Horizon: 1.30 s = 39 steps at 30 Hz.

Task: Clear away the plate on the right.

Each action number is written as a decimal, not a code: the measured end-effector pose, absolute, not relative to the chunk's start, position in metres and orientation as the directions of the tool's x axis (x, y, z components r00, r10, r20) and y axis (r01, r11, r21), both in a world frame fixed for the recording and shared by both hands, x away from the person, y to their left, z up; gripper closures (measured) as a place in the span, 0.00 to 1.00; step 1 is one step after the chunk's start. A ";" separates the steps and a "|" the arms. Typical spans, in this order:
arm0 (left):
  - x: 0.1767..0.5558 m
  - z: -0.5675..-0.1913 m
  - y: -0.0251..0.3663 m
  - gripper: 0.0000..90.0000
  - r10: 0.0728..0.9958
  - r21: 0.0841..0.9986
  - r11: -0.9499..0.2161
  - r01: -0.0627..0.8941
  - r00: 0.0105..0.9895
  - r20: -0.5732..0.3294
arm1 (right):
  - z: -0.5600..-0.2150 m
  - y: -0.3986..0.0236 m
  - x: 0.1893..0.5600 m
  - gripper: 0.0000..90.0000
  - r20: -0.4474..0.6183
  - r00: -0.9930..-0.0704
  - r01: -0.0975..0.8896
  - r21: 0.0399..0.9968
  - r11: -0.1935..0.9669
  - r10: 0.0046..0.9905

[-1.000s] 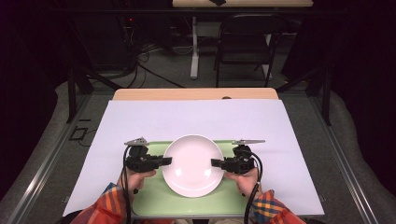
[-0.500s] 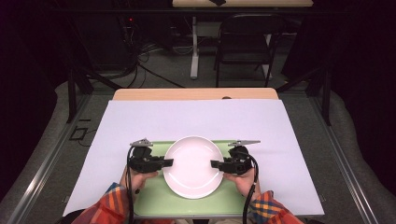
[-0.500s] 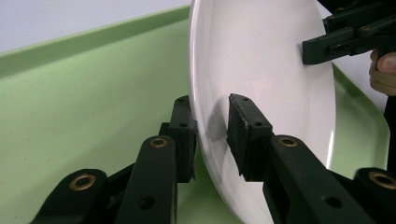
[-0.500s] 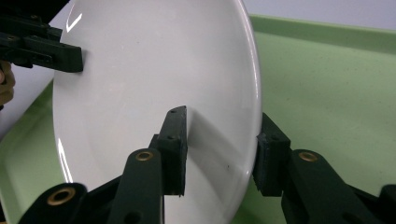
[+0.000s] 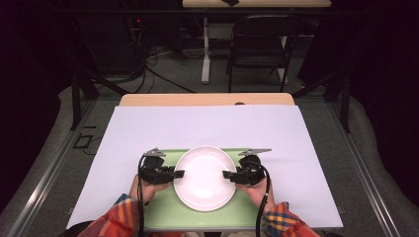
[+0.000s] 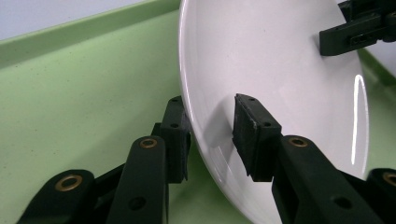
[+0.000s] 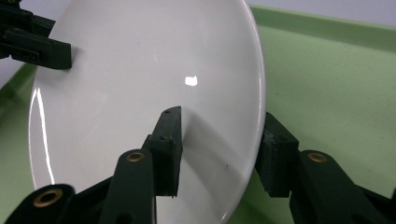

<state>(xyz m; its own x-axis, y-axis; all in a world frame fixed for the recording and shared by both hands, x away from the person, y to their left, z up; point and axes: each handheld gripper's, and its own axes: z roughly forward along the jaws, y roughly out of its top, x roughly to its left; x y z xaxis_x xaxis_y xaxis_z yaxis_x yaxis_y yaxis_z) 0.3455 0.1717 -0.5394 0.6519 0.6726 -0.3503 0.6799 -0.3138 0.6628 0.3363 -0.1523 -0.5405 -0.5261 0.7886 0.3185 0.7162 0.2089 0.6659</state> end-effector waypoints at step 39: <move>0.345 -0.546 0.158 0.28 0.727 0.634 -0.409 0.657 0.654 -0.210 | -0.544 -0.144 0.337 0.30 0.116 -0.624 0.621 0.674 0.400 0.773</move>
<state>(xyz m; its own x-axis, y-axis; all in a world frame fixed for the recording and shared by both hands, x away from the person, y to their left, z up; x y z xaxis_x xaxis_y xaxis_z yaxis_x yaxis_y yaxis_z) 0.3453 0.1584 -0.5457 0.6543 0.7266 -0.2096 0.6568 -0.4086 0.6337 0.3369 -0.1441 -0.5439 -0.6238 0.7728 0.1164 0.6210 0.3997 0.6742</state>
